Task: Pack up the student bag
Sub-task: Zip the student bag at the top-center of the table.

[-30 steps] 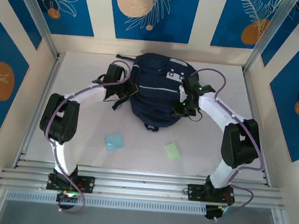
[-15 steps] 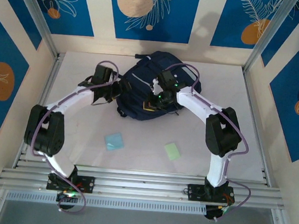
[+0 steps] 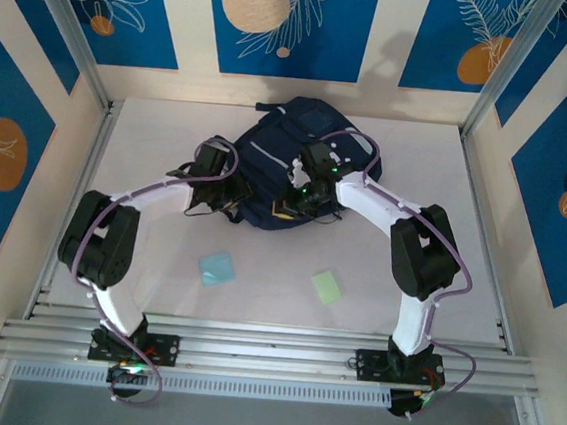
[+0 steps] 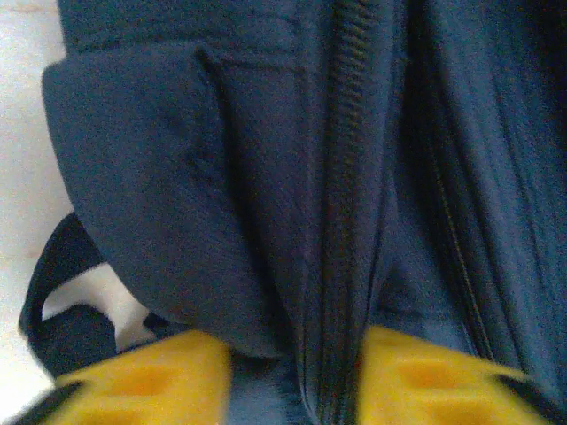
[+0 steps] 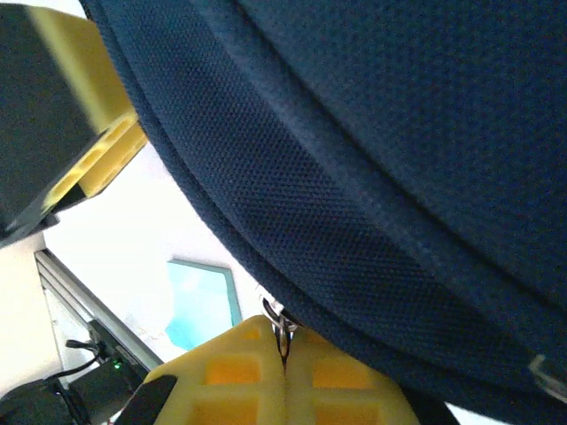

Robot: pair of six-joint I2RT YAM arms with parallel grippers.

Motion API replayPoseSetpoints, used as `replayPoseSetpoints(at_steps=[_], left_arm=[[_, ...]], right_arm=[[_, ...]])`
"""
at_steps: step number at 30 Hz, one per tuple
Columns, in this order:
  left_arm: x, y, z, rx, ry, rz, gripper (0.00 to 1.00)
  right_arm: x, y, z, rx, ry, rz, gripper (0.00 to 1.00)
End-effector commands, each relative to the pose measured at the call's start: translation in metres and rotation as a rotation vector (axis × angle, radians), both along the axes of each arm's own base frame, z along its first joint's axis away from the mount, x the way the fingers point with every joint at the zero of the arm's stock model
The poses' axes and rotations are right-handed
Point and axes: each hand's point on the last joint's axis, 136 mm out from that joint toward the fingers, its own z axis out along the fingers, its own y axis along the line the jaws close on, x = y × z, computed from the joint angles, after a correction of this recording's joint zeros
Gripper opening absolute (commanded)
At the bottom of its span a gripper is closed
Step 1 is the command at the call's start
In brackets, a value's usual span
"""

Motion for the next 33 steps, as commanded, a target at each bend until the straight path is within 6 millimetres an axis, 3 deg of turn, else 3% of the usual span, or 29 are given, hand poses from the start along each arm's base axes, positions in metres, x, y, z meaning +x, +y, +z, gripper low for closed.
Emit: replayPoseSetpoints(at_steps=[1,4,8,12,15,18,22,26,30,33], left_arm=[[0.016,0.002,-0.001,0.006,-0.052,0.032,0.00],[0.013,0.020,0.006,0.063,-0.086,0.045,0.00],[0.013,0.044,0.020,0.108,-0.119,0.058,0.00],[0.012,0.049,0.029,0.106,-0.128,0.040,0.00],[0.010,0.048,0.031,0.098,-0.128,0.032,0.00],[0.011,0.047,0.032,0.084,-0.134,0.033,0.00],[0.016,0.050,0.038,0.050,-0.150,0.069,0.00],[0.022,0.053,0.047,0.032,-0.179,0.088,0.00],[0.027,0.047,0.050,0.015,-0.180,0.064,0.00],[0.028,0.047,0.050,0.012,-0.178,0.061,0.00]], right_arm=[[-0.036,-0.026,-0.002,-0.114,0.040,0.108,0.00],[-0.040,-0.078,-0.019,-0.340,0.016,0.140,0.00],[-0.033,-0.152,-0.027,-0.603,-0.018,0.148,0.00],[-0.004,-0.221,-0.019,-0.811,-0.067,0.010,0.00],[0.024,-0.259,-0.004,-0.885,-0.117,-0.152,0.00],[0.050,-0.273,0.004,-0.831,-0.163,-0.283,0.00],[0.064,-0.280,0.001,-0.804,-0.183,-0.345,0.00],[0.059,-0.286,-0.013,-0.821,-0.143,-0.338,0.00],[0.049,-0.279,-0.025,-0.773,-0.117,-0.337,0.00],[0.044,-0.287,-0.030,-0.804,-0.098,-0.358,0.00]])
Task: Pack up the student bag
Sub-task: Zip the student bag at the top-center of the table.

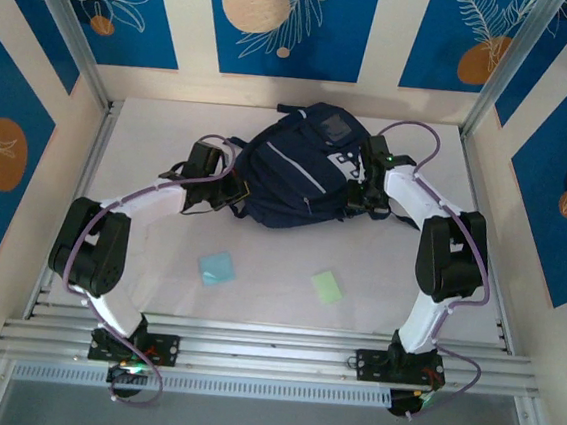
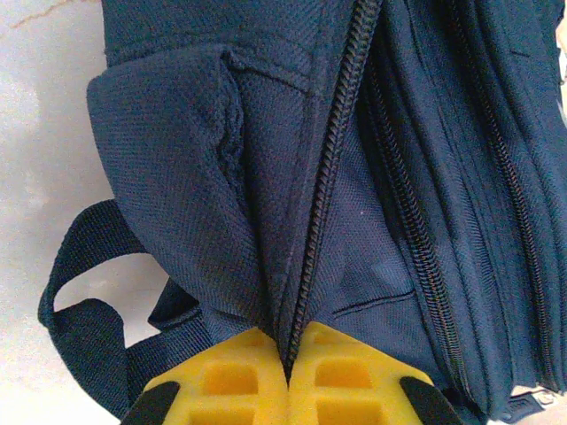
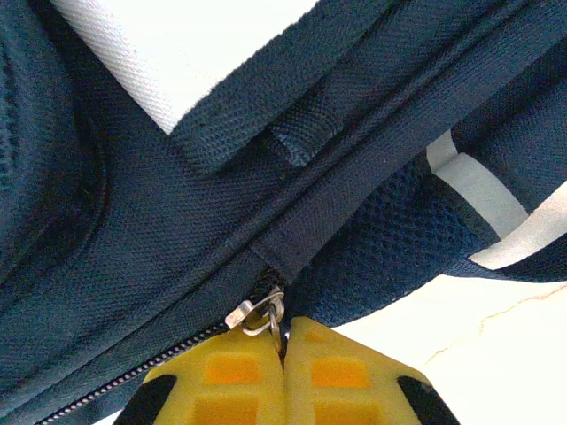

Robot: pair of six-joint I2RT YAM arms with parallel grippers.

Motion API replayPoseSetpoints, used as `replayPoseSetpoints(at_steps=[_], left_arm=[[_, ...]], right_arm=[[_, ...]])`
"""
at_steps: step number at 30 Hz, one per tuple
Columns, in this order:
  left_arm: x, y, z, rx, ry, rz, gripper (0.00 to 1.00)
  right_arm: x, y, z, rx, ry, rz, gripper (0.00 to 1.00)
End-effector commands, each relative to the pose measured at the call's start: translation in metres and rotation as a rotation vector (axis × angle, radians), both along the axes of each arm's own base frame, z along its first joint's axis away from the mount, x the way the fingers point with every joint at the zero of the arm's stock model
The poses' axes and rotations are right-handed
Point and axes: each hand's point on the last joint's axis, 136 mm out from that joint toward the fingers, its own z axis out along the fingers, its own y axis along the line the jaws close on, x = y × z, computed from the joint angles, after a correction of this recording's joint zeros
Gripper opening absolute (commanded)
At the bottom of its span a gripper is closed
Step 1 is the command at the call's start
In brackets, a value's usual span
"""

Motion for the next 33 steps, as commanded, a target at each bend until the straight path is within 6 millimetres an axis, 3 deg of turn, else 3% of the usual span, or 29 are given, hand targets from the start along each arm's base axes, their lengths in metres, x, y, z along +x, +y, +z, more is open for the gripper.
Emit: replayPoseSetpoints(at_steps=[1,5,8,10,15,18,20,24,25,29,33], left_arm=[[0.029,0.048,0.017,0.066,-0.072,0.151,0.00],[0.031,0.057,0.023,0.079,-0.091,0.165,0.00],[0.031,0.064,0.032,0.105,-0.119,0.165,0.00],[0.031,0.062,0.036,0.115,-0.127,0.137,0.00],[0.031,0.034,0.039,0.041,-0.133,-0.016,0.00],[0.030,0.022,0.037,-0.006,-0.117,-0.081,0.00],[0.030,0.018,0.035,-0.023,-0.113,-0.101,0.00],[0.030,0.018,0.030,-0.019,-0.109,-0.104,0.00],[0.030,0.019,0.029,-0.011,-0.105,-0.103,0.05],[0.031,0.038,0.025,0.108,-0.082,-0.068,0.44],[0.025,0.062,0.031,0.275,-0.055,-0.041,0.57]], right_arm=[[-0.015,-0.075,-0.010,-0.224,0.055,-0.199,0.00],[-0.016,-0.096,-0.015,-0.301,0.077,-0.246,0.00],[-0.014,-0.095,-0.013,-0.257,0.073,-0.242,0.00],[-0.010,-0.077,-0.006,-0.160,0.055,-0.211,0.00],[-0.012,0.009,0.047,0.282,-0.015,-0.054,0.02],[-0.015,0.027,0.074,0.383,-0.062,-0.051,0.25],[-0.013,0.032,0.085,0.420,-0.082,-0.056,0.34],[-0.001,0.034,0.086,0.431,-0.093,-0.072,0.42],[0.002,0.035,0.086,0.436,-0.091,-0.075,0.43],[0.017,0.051,0.085,0.464,-0.102,-0.051,0.47],[0.029,0.073,0.074,0.466,-0.090,-0.013,0.48]])
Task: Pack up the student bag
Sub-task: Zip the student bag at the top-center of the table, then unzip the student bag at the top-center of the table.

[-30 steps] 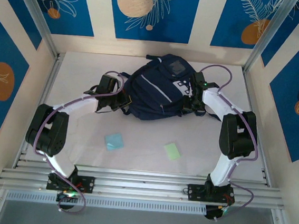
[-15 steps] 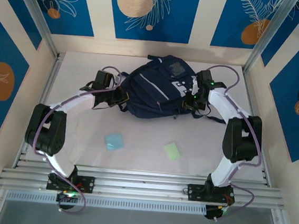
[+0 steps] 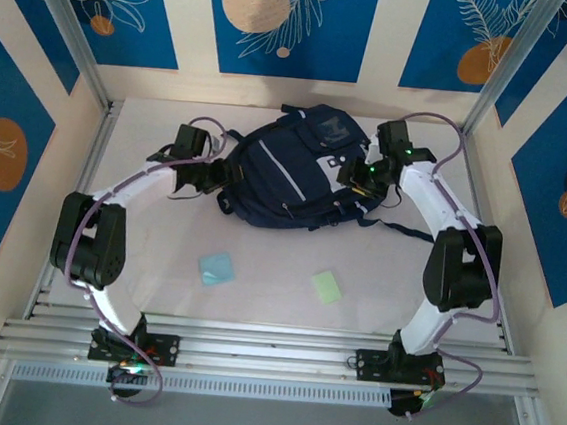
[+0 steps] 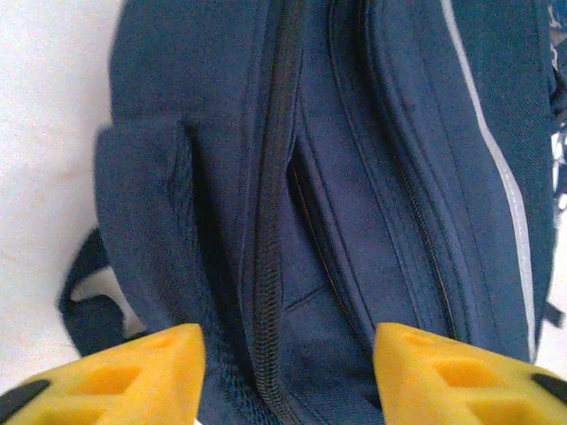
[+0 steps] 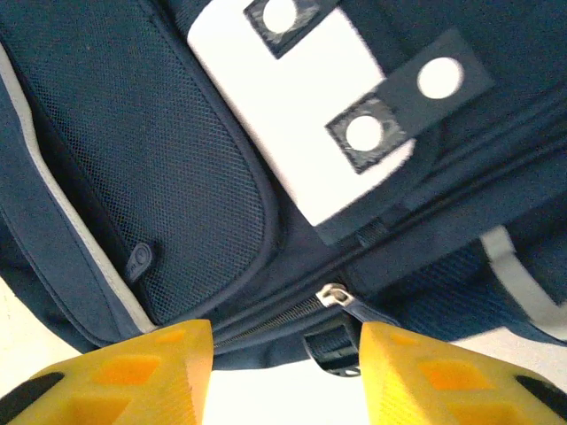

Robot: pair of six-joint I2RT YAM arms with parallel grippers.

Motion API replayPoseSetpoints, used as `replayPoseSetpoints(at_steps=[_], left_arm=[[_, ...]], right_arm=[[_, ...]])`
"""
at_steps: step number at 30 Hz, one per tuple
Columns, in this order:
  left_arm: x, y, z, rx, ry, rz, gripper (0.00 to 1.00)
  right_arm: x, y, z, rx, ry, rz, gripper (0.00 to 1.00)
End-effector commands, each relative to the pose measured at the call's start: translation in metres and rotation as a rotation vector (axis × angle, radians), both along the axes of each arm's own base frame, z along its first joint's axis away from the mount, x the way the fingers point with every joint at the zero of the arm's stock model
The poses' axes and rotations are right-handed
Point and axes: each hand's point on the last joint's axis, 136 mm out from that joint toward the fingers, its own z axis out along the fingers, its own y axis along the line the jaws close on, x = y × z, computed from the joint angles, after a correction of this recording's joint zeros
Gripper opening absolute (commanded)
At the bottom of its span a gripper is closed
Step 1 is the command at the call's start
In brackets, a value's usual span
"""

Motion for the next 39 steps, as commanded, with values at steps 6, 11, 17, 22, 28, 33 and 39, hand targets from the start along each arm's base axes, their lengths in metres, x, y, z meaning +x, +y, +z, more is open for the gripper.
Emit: replayPoseSetpoints(at_steps=[6,11,17,22,28,33,39], left_arm=[[-0.021,0.018,0.025,0.183,-0.027,0.004,0.63],[-0.043,-0.022,0.023,0.147,-0.035,-0.045,0.64],[-0.063,-0.082,0.012,0.139,-0.038,-0.127,0.65],[-0.066,-0.109,-0.003,0.206,-0.021,-0.161,0.66],[-0.068,-0.116,-0.018,0.313,-0.027,-0.164,0.66],[-0.069,-0.112,-0.032,0.372,-0.015,-0.139,0.66],[-0.063,-0.112,-0.050,0.468,-0.031,-0.133,0.61]], right_arm=[[0.027,0.042,-0.023,0.025,0.020,0.048,0.48],[0.035,0.041,-0.048,-0.003,0.068,0.027,0.48],[0.023,0.049,-0.059,0.013,0.097,0.044,0.49],[0.011,0.071,-0.052,0.184,0.136,0.037,0.00],[0.006,0.081,-0.031,0.316,0.136,-0.037,0.00],[0.004,0.088,-0.014,0.356,0.131,-0.069,0.00],[0.001,0.100,-0.005,0.390,0.125,-0.071,0.00]])
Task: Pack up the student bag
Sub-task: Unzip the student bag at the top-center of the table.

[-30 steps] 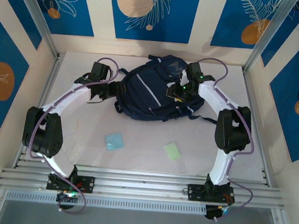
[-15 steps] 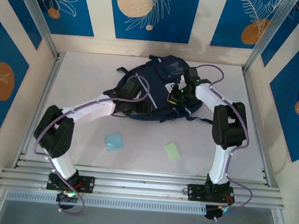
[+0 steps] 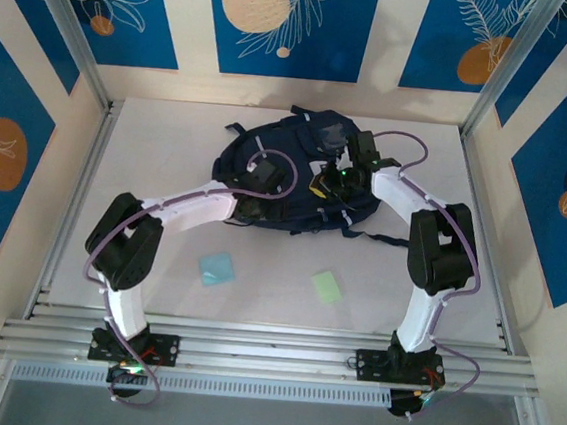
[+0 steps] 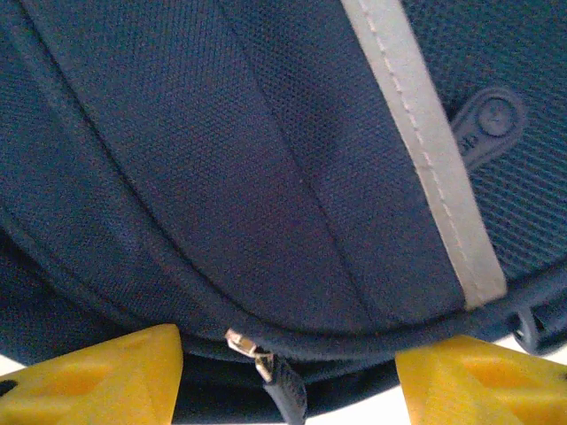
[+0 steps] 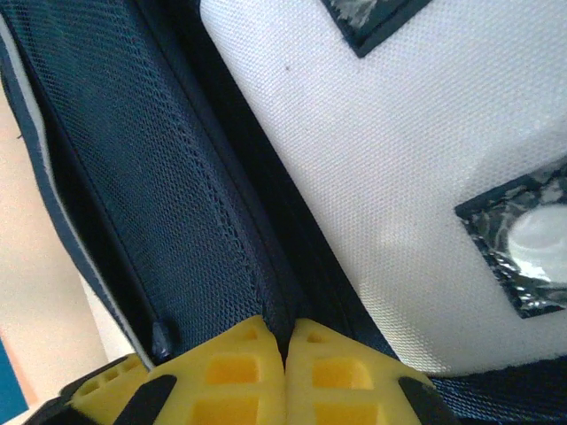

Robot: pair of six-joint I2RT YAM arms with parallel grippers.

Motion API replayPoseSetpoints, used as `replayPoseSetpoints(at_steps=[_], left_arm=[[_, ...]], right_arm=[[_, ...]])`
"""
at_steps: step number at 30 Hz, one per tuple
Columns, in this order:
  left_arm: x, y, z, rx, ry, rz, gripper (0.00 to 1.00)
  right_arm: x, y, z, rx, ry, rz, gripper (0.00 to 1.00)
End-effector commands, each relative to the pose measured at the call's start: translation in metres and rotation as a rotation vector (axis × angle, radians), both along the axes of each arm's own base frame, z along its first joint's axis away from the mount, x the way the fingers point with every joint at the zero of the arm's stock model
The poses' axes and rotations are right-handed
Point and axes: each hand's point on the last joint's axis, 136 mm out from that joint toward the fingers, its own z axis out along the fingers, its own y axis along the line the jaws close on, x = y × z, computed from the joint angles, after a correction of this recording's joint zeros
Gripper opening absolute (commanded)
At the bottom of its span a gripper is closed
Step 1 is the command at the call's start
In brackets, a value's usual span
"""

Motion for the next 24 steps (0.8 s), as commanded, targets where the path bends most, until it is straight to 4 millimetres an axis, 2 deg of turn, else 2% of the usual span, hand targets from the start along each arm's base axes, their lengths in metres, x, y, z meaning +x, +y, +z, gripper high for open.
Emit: replayPoseSetpoints(at_steps=[1,2,5,8,11,13,20,24], left_arm=[[0.002,-0.001,-0.013,0.103,-0.023,-0.003,0.59],[0.002,0.001,-0.017,0.135,-0.028,-0.011,0.52],[-0.001,0.006,-0.027,0.168,-0.020,-0.022,0.20],[-0.005,0.004,-0.018,0.136,-0.032,-0.059,0.02],[-0.013,-0.008,-0.005,0.066,-0.029,-0.181,0.00],[-0.016,-0.005,0.004,0.079,-0.031,-0.275,0.00],[-0.005,0.069,0.008,0.232,0.061,-0.366,0.00],[0.014,0.114,0.004,0.346,0.106,-0.308,0.00]], right_arm=[[-0.006,0.020,0.035,0.116,-0.034,0.014,0.00],[-0.006,0.020,0.036,0.121,-0.037,0.008,0.00],[-0.003,0.018,0.036,0.129,-0.040,-0.006,0.00],[0.000,0.010,0.035,0.125,-0.040,-0.019,0.00],[0.006,0.000,0.034,0.100,-0.072,-0.011,0.00],[0.008,-0.007,0.033,0.074,-0.090,0.015,0.00],[0.008,-0.031,0.026,-0.007,-0.124,0.102,0.00],[0.009,-0.048,0.018,-0.100,-0.131,0.116,0.00]])
